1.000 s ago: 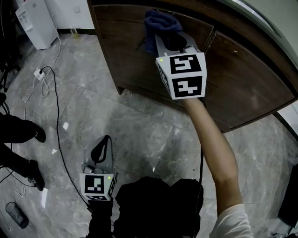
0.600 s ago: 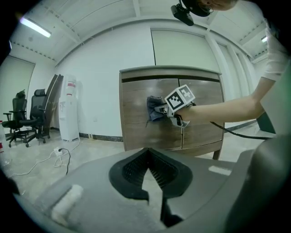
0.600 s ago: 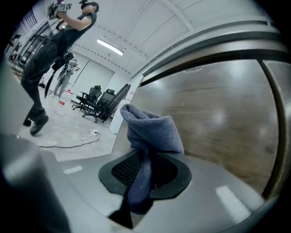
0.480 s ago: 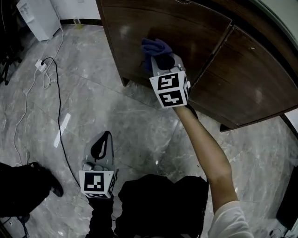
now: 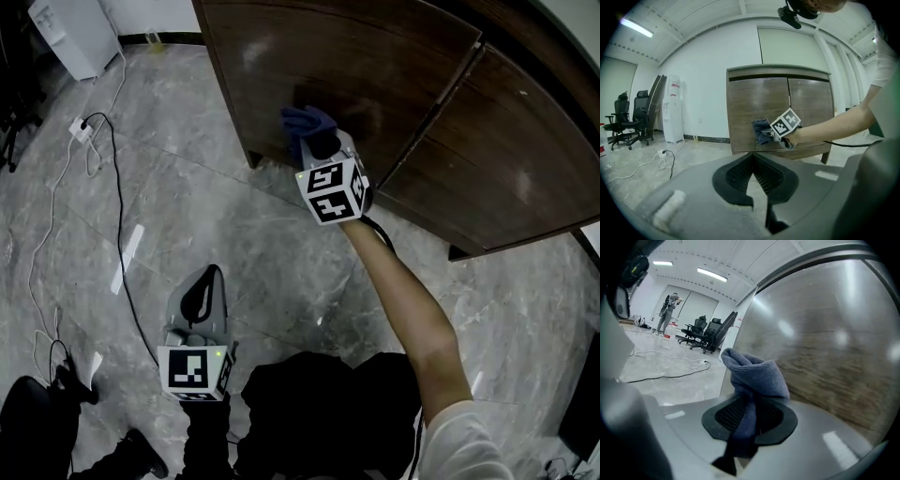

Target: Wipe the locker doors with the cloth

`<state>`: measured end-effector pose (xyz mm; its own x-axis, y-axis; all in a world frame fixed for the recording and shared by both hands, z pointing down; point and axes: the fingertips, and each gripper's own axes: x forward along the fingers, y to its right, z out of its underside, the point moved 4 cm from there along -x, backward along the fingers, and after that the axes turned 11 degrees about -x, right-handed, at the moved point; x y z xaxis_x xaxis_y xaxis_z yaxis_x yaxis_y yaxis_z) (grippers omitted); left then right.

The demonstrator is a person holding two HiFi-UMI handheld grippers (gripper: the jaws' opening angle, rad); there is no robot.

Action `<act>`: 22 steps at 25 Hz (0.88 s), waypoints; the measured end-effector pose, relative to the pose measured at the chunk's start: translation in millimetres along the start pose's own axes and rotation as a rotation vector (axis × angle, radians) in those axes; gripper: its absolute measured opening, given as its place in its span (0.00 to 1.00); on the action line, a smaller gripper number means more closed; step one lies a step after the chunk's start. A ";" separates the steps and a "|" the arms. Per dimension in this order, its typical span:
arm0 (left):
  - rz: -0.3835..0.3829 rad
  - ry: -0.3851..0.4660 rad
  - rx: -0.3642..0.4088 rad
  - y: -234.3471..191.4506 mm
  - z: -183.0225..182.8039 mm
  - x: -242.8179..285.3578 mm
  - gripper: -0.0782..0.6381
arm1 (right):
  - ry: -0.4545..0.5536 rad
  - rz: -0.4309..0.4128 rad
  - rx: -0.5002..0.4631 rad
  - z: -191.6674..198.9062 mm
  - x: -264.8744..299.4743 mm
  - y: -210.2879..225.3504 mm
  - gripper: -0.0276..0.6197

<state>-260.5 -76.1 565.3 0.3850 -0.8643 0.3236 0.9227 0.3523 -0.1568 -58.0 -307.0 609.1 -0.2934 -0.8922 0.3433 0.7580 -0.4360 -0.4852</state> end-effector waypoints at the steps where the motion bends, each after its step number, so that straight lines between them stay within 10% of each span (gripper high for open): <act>1: 0.000 -0.001 -0.001 -0.6 0.8 0.3 0.11 | -0.012 -0.008 0.002 6.7 3.1 -4.3 0.15; 13: -0.027 -0.026 -0.002 -14.2 4.3 2.7 0.11 | -0.147 -0.099 0.042 72.8 42.7 -53.7 0.15; 22: -0.032 -0.032 -0.007 -20.4 7.2 3.6 0.11 | -0.107 -0.116 0.117 53.2 45.9 -51.0 0.15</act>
<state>-277.8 -83.8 576.4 0.3557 -0.8631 0.3585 0.9345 0.3218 -0.1522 -79.1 -319.4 692.4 -0.3237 -0.8167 0.4777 0.7872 -0.5126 -0.3429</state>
